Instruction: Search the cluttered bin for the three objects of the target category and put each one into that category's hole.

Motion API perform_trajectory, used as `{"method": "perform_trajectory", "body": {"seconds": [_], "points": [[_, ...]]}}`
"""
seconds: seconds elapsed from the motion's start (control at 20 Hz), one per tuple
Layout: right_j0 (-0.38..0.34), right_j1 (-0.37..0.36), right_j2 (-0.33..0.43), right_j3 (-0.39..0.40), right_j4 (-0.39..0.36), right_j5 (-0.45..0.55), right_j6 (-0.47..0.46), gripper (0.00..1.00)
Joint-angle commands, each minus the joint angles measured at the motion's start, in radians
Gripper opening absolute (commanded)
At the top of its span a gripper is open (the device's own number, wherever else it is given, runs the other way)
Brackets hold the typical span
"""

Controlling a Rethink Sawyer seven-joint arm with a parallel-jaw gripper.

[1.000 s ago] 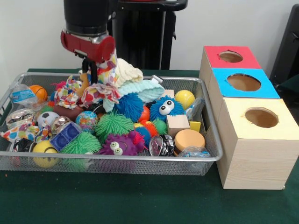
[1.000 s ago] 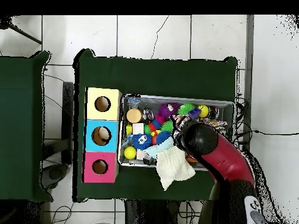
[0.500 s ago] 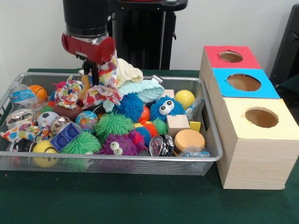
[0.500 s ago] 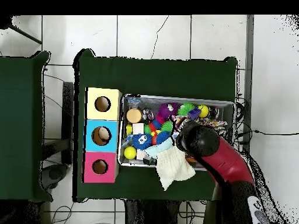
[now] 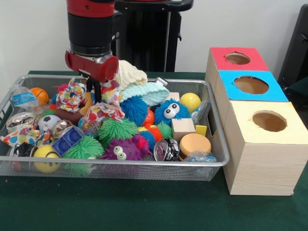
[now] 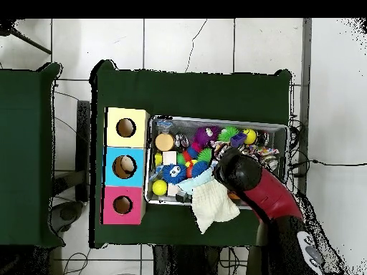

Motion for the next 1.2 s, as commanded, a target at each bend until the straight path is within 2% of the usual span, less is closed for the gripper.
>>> {"method": "perform_trajectory", "body": {"seconds": [0.05, 0.35, 0.6, 0.9, 1.2], "points": [[-0.007, 0.032, 0.089, 0.061, -0.026, -0.029, 0.155, 0.0], [-0.013, 0.034, 0.095, 0.068, -0.032, -0.041, 0.15, 0.0], [-0.049, 0.052, 0.104, 0.061, -0.06, -0.06, 0.112, 0.0], [-0.119, 0.082, 0.114, 0.038, -0.14, -0.083, 0.048, 0.0], [-0.153, 0.111, 0.119, 0.016, -0.21, -0.106, 0.052, 0.0]]}}
